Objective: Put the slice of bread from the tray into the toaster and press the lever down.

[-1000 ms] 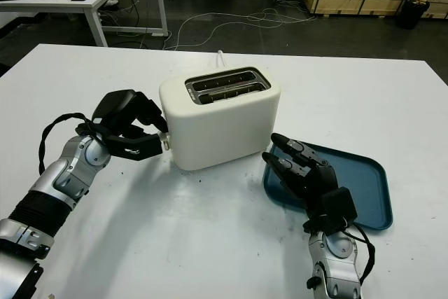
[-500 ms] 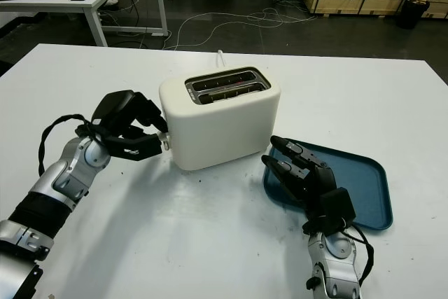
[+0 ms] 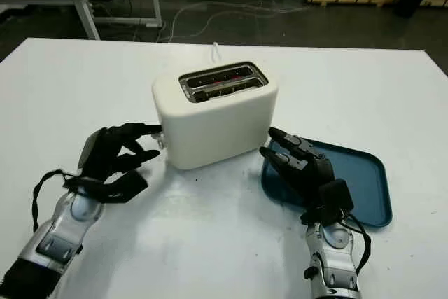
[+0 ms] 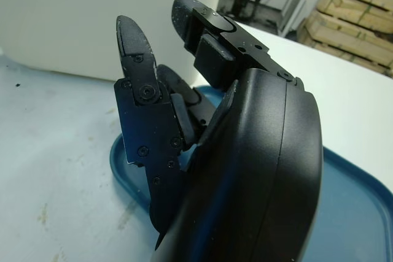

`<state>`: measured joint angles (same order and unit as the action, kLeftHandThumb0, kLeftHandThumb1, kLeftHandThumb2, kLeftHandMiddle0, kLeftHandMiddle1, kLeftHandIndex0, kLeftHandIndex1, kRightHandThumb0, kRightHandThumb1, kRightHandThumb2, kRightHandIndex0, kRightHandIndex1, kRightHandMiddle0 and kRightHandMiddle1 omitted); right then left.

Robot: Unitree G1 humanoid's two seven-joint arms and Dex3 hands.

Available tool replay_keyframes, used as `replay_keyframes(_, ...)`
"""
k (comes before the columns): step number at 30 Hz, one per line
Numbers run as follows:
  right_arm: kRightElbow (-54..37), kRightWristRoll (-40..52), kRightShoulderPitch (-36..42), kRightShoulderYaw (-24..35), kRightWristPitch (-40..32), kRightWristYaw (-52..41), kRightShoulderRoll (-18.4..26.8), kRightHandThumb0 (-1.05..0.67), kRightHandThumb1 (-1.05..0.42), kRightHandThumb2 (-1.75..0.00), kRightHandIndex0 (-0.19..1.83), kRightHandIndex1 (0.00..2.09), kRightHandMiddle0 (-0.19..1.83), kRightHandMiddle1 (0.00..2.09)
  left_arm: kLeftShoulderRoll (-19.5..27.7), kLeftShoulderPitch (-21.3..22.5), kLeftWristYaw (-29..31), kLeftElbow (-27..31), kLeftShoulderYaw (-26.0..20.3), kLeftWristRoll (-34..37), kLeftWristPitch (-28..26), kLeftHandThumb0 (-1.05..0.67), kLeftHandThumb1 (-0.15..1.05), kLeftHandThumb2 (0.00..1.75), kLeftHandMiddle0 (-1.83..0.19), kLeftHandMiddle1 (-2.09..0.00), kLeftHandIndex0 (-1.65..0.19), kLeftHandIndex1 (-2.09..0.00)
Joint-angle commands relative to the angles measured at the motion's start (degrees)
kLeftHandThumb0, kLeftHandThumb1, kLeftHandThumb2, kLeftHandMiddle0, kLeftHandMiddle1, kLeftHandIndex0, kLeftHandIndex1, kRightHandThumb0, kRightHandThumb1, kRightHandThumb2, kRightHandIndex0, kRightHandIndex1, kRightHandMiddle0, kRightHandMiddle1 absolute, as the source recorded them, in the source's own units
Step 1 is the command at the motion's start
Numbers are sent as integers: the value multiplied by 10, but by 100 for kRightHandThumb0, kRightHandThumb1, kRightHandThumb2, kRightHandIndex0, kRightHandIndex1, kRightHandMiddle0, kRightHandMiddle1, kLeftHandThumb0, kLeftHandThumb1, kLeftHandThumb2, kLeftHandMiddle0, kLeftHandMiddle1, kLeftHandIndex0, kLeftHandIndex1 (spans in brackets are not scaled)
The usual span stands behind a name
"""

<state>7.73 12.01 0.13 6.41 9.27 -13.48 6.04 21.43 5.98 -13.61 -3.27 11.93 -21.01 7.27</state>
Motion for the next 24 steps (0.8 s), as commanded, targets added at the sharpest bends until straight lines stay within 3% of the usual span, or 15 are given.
replay_keyframes(1,0,-6,-10,3,0,1,6,-44,-89,0,89,1,82,0,-17,-9,17,23,13,2,51,-38,84,0,-88,-111,-130,-1)
replay_keyframes(10,13,3,-40,17,-3,-6,21,-44,-89,0,87,0,79,0,-27,-21,10,36,-31,-1,62,-41,82,0,-87,-114,-127,0)
replay_keyframes(20,24,5,-92,57,-7,-10,71,-45,-88,0,87,0,76,0,-27,-37,9,111,-81,-38,28,-55,88,1,-78,-113,-113,0)
replay_keyframes(24,33,7,-114,63,-10,-19,89,-38,-87,0,87,1,75,0,-32,-39,15,124,-93,-46,14,-58,88,0,-73,-114,-108,0)
